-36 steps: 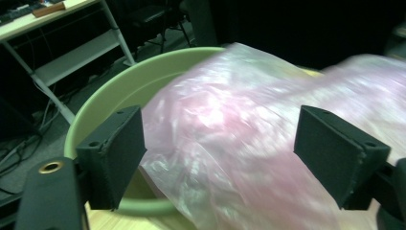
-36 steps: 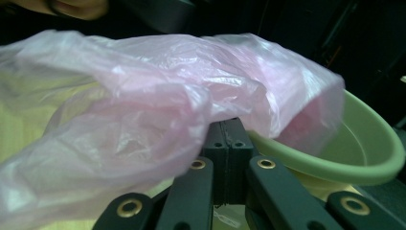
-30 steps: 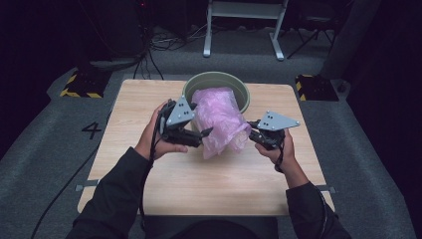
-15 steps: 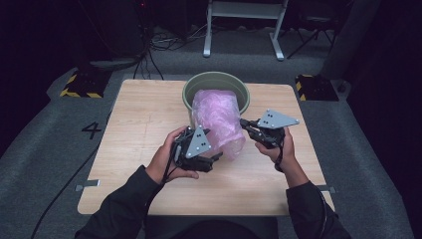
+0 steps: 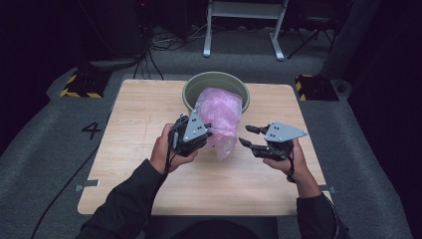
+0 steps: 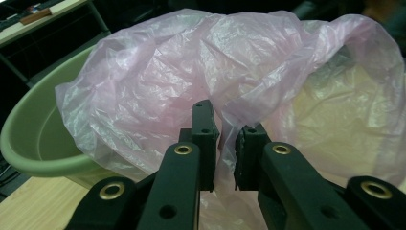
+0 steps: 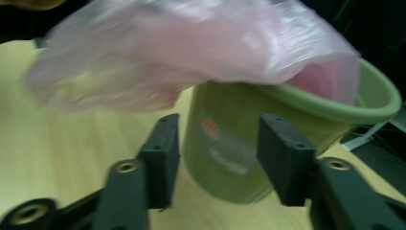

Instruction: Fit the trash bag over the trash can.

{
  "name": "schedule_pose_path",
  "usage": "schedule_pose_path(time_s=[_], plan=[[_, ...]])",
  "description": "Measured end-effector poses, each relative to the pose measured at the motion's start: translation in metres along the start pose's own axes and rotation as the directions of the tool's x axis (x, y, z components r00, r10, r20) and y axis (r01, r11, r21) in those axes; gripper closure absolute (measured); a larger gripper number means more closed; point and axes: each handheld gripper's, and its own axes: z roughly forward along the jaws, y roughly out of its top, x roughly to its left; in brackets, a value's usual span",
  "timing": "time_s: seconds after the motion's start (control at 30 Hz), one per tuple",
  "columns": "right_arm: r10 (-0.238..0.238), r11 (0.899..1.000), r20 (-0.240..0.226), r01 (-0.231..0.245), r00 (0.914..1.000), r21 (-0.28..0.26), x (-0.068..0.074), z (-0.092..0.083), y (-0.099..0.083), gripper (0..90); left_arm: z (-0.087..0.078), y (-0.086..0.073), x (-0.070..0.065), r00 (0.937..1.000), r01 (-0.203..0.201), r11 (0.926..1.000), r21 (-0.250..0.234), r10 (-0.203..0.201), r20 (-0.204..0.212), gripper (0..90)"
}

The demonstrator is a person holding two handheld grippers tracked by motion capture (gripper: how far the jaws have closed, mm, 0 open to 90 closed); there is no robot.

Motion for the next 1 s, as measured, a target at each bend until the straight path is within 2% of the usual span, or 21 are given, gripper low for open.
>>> schedule_pose_path(time_s=[0.13, 0.23, 0.33, 0.4, 0.5, 0.57, 0.6, 0.63, 0.73, 0.83, 0.93, 1.0], plan=[[0.029, 1.000, -0.013, -0.029, 0.9995, -0.006, 0.006, -0.012, -0.003, 37.3, 0.005, 0.006, -0.002, 0.9998, -0.010, 0.9999, 0.008, 0.010, -0.018, 82.4], [0.059, 0.997, -0.022, -0.060, 0.9980, -0.043, 0.010, -0.019, -0.002, 29.6, 0.009, 0.009, -0.003, 0.9997, -0.016, 0.9998, 0.009, 0.016, -0.021, 82.4], [0.078, 0.994, -0.043, -0.081, 0.9960, -0.074, 0.016, -0.022, 0.002, 26.5, 0.014, 0.011, -0.004, 0.9994, -0.016, 0.9998, 0.009, 0.017, -0.029, 82.4], [0.081, 0.992, -0.062, -0.086, 0.9948, -0.090, 0.022, -0.020, 0.006, 24.7, 0.017, 0.012, -0.005, 0.9994, -0.014, 0.9998, 0.013, 0.015, -0.031, 82.6], [0.093, 0.992, -0.072, -0.099, 0.9931, -0.077, 0.029, -0.012, 0.011, 23.7, 0.019, 0.014, -0.005, 0.9993, -0.014, 0.9999, 0.008, 0.014, -0.034, 83.4], [0.099, 0.993, -0.057, -0.103, 0.9934, -0.062, 0.032, -0.005, 0.013, 24.7, 0.020, 0.014, -0.005, 0.9994, -0.014, 0.9999, 0.006, 0.014, -0.033, 83.5], [0.115, 0.992, -0.038, -0.117, 0.9927, -0.049, 0.032, 0.000, 0.014, 27.8, 0.020, 0.014, -0.006, 0.9994, -0.013, 0.9999, 0.005, 0.013, -0.033, 83.7], [0.138, 0.989, -0.040, -0.140, 0.9896, -0.041, 0.032, 0.005, 0.014, 35.9, 0.020, 0.015, -0.006, 0.9994, -0.013, 0.9999, 0.005, 0.013, -0.031, 83.8], [0.147, 0.989, -0.023, -0.148, 0.9888, -0.024, 0.031, 0.013, 0.014, 69.4, 0.019, 0.015, -0.005, 0.9995, -0.016, 0.9999, 0.006, 0.016, -0.027, 84.0], [0.132, 0.991, 0.009, -0.131, 0.9913, -0.020, 0.031, 0.016, 0.012, 85.5, 0.015, 0.014, -0.002, 0.9993, -0.020, 0.9997, 0.014, 0.020, -0.030, 83.9], [0.139, 0.990, 0.019, -0.138, 0.9901, -0.015, 0.025, 0.016, 0.009, 90.0, 0.009, 0.014, 0.005, 0.9988, -0.012, 0.9997, 0.021, 0.013, -0.048, 83.9], [0.131, 0.991, 0.058, -0.131, 0.9896, -0.001, 0.020, 0.013, 0.006, 90.0, 0.005, 0.014, 0.011, 0.9981, -0.005, 0.9998, 0.021, 0.006, -0.061, 84.8]])
